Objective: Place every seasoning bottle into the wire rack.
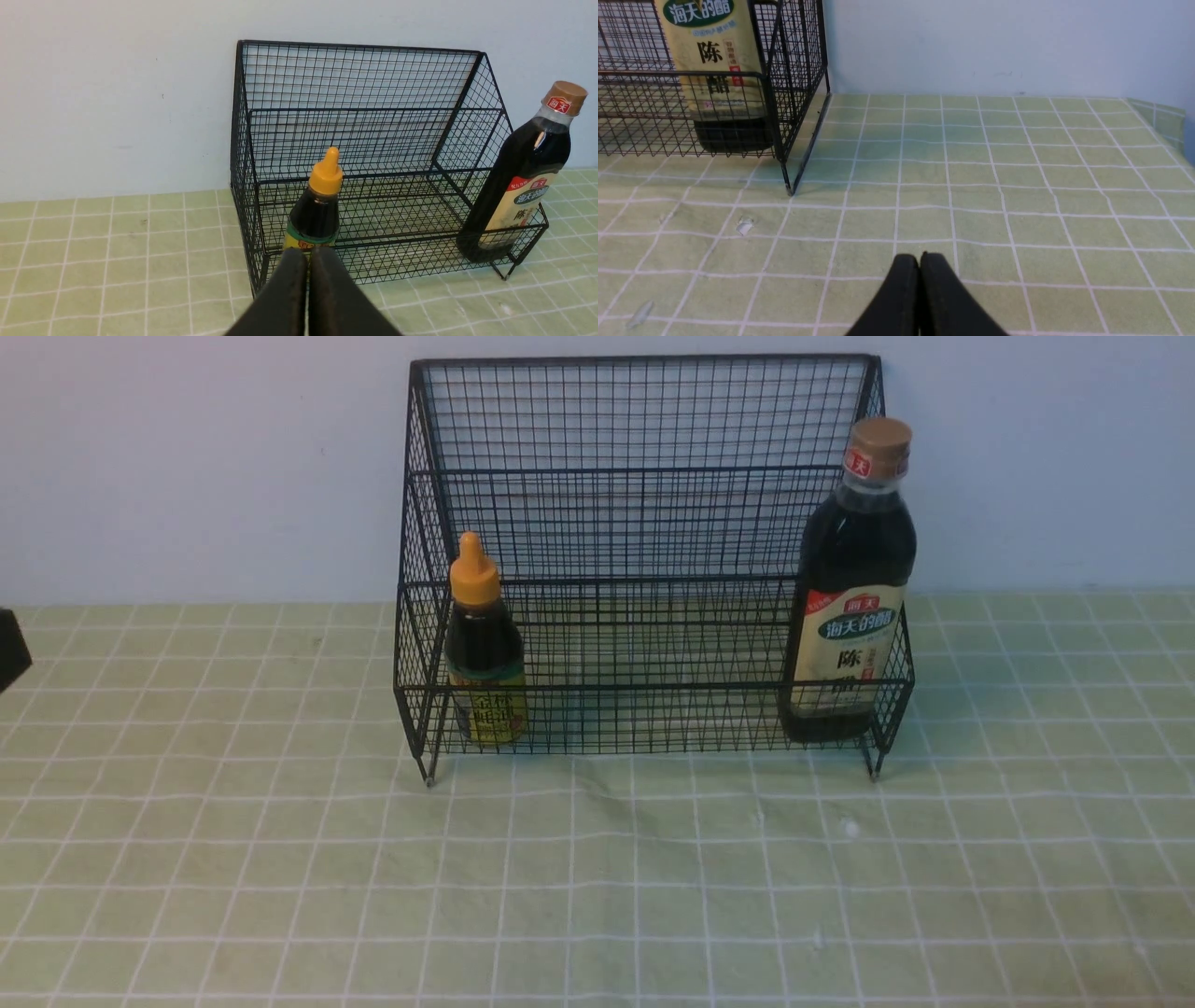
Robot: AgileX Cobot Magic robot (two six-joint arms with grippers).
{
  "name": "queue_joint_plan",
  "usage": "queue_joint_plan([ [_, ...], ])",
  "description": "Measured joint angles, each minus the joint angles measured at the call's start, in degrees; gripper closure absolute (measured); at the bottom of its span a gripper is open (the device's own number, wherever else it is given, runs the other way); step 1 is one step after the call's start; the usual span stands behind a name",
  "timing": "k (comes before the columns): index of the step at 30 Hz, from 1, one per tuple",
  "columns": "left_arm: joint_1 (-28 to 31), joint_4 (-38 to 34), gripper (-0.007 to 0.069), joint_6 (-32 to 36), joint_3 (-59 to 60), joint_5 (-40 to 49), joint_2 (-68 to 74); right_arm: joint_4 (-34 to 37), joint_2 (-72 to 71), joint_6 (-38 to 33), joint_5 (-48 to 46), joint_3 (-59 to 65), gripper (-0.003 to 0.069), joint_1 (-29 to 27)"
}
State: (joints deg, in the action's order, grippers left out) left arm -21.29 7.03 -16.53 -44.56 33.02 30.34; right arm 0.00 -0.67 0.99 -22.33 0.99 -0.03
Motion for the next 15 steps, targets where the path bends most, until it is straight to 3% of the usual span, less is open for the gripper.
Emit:
queue_joint_plan([
  [8,1.50,-1.30,0.0631,8.42,6.21,-2.01,-4.62,0.00,0.00,0.00,0.00,0.00,0.0673,0.00],
  [15,12.69,-13.52,0.0631,26.36,28.23,-13.57,-18.99,0.00,0.00,0.00,0.00,0.00,0.0673,0.00],
])
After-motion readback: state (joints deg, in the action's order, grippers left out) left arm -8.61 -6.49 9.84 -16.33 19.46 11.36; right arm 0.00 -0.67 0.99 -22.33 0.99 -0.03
